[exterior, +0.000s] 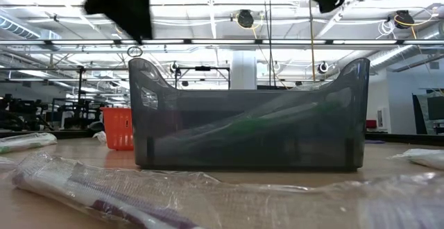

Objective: Pick & Place Toothbrushes
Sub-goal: Put the top green toothbrush into the black bin

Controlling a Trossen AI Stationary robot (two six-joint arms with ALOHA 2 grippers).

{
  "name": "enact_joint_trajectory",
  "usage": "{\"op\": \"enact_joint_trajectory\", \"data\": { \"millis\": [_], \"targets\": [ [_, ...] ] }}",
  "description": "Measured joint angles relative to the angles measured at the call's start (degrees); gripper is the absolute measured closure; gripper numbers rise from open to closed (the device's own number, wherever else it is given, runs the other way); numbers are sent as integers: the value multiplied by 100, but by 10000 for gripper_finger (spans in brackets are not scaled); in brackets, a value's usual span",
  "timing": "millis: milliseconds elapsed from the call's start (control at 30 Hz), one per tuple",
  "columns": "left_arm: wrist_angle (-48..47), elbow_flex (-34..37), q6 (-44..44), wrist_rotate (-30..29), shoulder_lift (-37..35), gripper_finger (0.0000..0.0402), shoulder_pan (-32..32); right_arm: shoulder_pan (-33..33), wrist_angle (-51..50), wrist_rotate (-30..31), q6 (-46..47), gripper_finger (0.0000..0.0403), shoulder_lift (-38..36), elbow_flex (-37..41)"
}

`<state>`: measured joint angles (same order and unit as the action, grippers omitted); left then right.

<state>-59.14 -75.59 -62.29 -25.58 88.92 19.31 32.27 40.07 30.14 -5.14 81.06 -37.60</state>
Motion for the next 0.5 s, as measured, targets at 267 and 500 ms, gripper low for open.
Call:
{"op": "enact_joint_trajectory", "data": {
  "millis": [267, 500],
  "targets": [
    [-1705, 177, -2426, 208, -9, 270, 0, 166, -14, -3, -6, 200, -66, 0],
    [-1696, 1054, -2939, 914, -7, 270, -56, 235, -512, -14, 459, 202, -61, 2]
  ]
}}
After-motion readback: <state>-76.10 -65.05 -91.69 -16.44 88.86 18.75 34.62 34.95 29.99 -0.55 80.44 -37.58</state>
